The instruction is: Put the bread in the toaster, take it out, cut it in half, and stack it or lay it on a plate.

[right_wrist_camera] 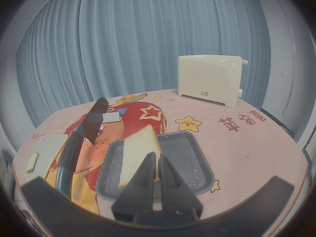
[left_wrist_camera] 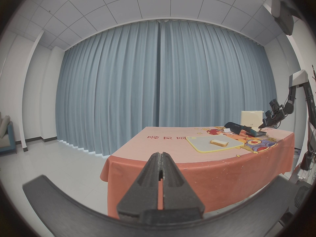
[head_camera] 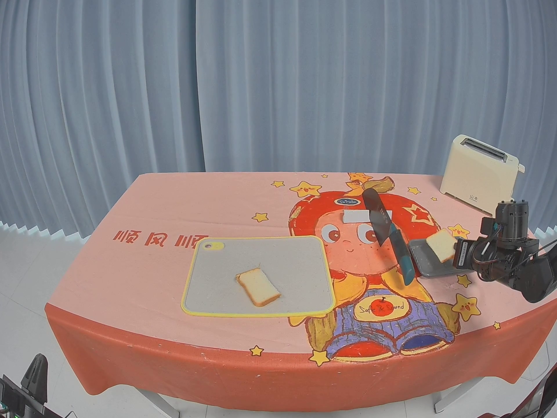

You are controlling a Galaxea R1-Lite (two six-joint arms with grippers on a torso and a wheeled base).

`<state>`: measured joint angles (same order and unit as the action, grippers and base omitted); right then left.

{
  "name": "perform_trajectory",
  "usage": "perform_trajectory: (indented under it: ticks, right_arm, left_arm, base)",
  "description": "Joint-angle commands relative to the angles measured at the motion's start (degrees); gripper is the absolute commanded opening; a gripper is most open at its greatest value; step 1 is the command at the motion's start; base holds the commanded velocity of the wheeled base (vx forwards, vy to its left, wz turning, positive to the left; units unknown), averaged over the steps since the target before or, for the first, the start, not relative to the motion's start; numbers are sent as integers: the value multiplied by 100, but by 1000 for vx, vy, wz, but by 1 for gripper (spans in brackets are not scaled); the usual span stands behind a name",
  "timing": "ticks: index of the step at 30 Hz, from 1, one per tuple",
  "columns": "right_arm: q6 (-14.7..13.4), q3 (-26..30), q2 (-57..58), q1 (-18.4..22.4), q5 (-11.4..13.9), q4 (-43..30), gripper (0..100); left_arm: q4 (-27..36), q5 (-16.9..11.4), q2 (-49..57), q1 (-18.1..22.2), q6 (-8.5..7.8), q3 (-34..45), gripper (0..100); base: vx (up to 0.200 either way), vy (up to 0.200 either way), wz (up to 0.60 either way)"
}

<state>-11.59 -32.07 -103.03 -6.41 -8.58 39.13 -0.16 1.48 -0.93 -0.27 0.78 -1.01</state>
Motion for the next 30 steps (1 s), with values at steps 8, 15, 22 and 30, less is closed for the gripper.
perform_trajectory:
  ticks: [8, 15, 22, 30]
  right_arm:
    - [8, 17, -94, -9, -3, -2, 100]
    - [-1, 34, -32, -18, -12, -2, 100]
    - [8, 17, 73, -18, -21, -2, 100]
    - [34, 158, 978, -378, 50, -20, 100]
  left_arm:
    - [-2, 2, 5, 0, -8, 101, 0]
    - [-2, 2, 5, 0, -8, 101, 0]
    - [-2, 2, 5, 0, -8, 101, 0]
    - [-2, 2, 5, 0, 1, 101, 0]
  base:
    - [0, 0, 0]
    - [0, 0, 0]
    - [0, 0, 0]
    - [0, 0, 0]
